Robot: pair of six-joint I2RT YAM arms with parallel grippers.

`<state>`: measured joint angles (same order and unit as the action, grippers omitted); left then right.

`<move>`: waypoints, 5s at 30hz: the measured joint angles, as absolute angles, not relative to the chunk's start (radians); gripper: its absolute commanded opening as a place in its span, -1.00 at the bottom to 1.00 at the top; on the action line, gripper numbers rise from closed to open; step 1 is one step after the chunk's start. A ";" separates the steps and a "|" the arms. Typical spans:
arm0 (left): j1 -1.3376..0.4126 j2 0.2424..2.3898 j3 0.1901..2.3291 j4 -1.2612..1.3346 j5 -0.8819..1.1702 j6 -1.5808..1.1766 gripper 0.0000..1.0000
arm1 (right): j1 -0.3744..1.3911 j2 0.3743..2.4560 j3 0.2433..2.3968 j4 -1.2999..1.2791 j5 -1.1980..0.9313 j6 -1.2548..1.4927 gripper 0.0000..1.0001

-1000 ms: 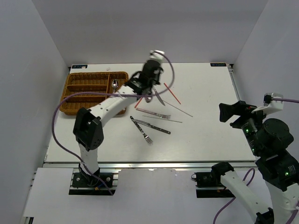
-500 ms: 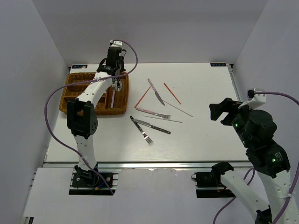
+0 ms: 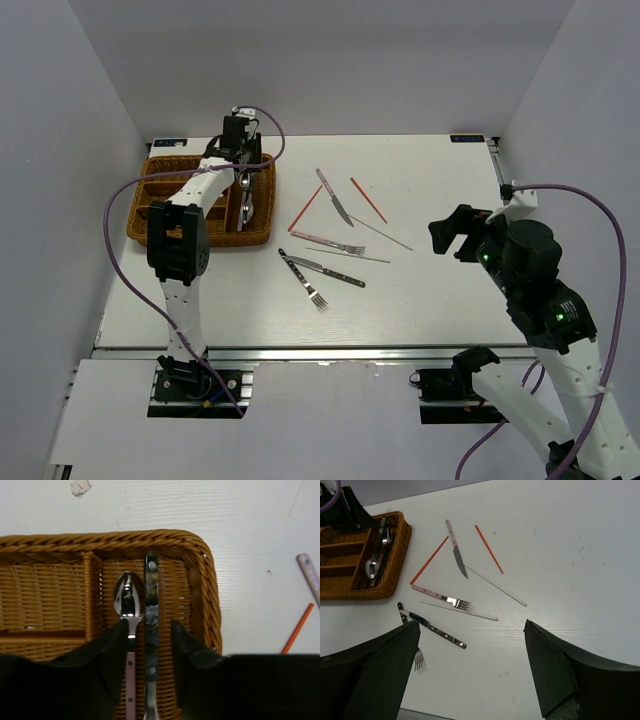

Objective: Sort the eating utensils into containers

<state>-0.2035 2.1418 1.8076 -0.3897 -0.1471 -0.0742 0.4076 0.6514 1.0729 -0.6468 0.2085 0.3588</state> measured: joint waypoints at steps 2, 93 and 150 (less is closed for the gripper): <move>-0.195 2.141 1.807 -0.382 -0.147 -0.081 0.44 | 0.408 0.663 1.061 -0.632 0.187 0.358 0.79; -0.294 0.975 0.508 0.373 0.369 -1.071 -1.00 | 1.009 1.419 1.201 -0.252 -0.079 0.098 -1.00; 0.460 1.625 1.209 -0.207 0.205 -0.853 0.96 | 0.786 1.325 0.969 -0.234 0.047 0.165 0.79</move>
<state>0.4603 1.6253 1.2087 -0.2073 0.2054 -0.8528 0.7856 1.3247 0.9688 -0.2340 0.0471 0.1646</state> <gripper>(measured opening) 0.981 0.895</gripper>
